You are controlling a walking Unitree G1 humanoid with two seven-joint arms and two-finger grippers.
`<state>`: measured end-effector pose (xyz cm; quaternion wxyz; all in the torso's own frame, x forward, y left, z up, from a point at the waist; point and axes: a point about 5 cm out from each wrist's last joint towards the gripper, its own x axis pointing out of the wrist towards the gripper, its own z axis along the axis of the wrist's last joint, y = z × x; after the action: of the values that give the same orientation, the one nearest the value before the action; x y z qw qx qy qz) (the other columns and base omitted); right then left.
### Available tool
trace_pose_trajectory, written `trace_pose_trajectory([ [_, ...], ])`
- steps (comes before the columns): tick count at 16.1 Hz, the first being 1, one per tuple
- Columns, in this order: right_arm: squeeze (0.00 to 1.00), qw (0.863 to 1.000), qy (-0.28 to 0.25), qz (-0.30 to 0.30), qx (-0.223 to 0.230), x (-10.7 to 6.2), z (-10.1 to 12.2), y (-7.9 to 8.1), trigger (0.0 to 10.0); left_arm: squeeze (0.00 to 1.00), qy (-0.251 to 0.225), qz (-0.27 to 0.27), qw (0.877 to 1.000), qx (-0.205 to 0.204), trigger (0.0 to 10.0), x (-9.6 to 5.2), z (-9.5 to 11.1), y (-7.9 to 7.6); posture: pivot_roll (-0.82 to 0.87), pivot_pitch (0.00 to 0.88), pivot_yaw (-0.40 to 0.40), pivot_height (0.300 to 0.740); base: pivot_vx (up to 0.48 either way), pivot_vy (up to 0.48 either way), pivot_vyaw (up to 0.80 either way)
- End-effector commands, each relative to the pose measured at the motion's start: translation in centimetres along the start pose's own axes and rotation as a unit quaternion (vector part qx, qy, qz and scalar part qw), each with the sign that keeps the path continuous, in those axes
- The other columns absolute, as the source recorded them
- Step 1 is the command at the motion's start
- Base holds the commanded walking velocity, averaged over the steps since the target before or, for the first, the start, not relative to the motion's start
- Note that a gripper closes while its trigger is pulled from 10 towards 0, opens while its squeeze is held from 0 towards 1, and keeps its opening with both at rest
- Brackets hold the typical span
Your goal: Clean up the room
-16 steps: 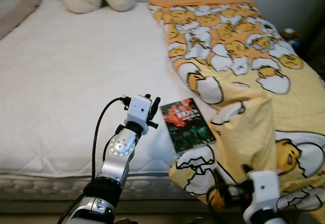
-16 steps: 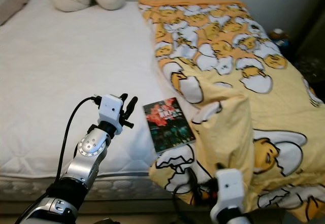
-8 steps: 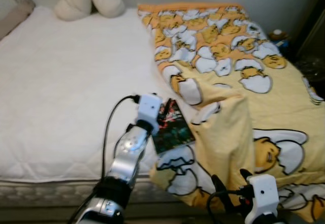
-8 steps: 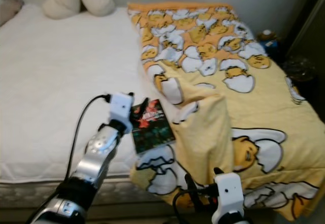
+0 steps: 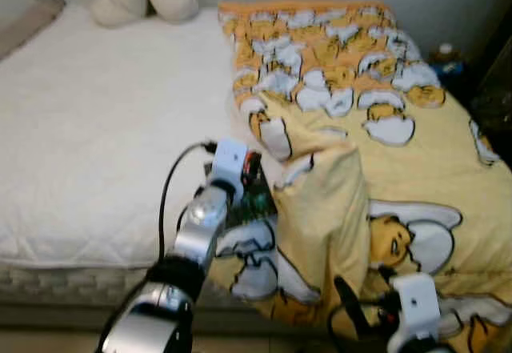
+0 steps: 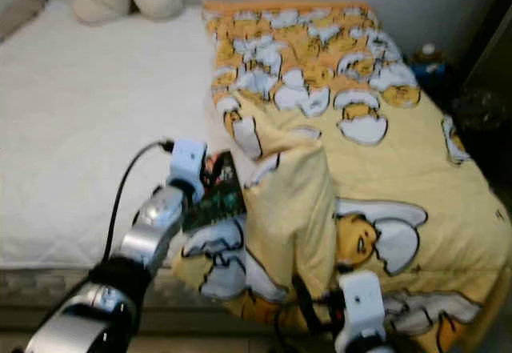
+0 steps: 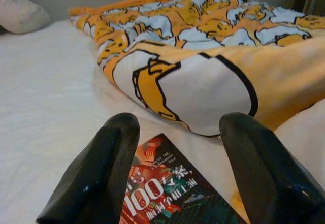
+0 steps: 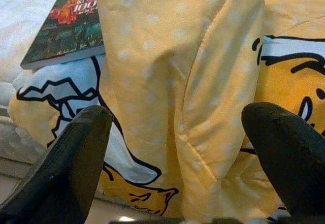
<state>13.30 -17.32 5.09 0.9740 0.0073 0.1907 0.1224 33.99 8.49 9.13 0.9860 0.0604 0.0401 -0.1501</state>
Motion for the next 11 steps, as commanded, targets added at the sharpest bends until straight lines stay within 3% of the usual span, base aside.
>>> trace_pose_trajectory([
  [1, 0.00, 1.000, -0.004, 0.002, 0.004, 0.2, 0.1, 0.3, 10.0, 0.00, -0.003, -0.001, 1.000, 0.007, 10.0, -0.1, 0.0, 0.3, -0.25, 0.013, 0.024, 0.714, 0.000, 0.000, 0.00],
  [2, 0.00, 1.000, -0.005, 0.001, 0.005, 0.3, 0.1, 0.4, 10.0, 0.00, -0.001, -0.005, 1.000, 0.004, 10.0, -0.1, -0.1, 0.0, -0.25, 0.012, 0.025, 0.714, 0.000, 0.000, 0.00],
  [3, 0.00, 1.000, -0.006, 0.001, 0.005, 0.4, 0.1, 0.4, 10.0, 1.00, -0.013, -0.012, 1.000, -0.011, 10.0, -0.2, 0.0, -0.2, -0.25, 0.012, 0.025, 0.714, 0.000, 0.000, 0.00],
  [7, 0.00, 1.000, -0.009, 0.003, 0.003, 0.6, 0.2, 0.5, 10.0, 1.00, 0.021, 0.002, 0.998, -0.052, 10.0, -0.4, -1.2, 0.4, -0.25, 0.000, 0.022, 0.714, 0.000, 0.000, 0.00],
  [11, 0.00, 1.000, -0.008, 0.007, 0.000, 0.9, 0.2, 0.4, 10.0, 1.00, 0.021, -0.003, 0.999, -0.043, 10.0, -0.4, -1.4, 0.7, -0.24, 0.000, 0.016, 0.714, 0.000, 0.000, 0.00],
])
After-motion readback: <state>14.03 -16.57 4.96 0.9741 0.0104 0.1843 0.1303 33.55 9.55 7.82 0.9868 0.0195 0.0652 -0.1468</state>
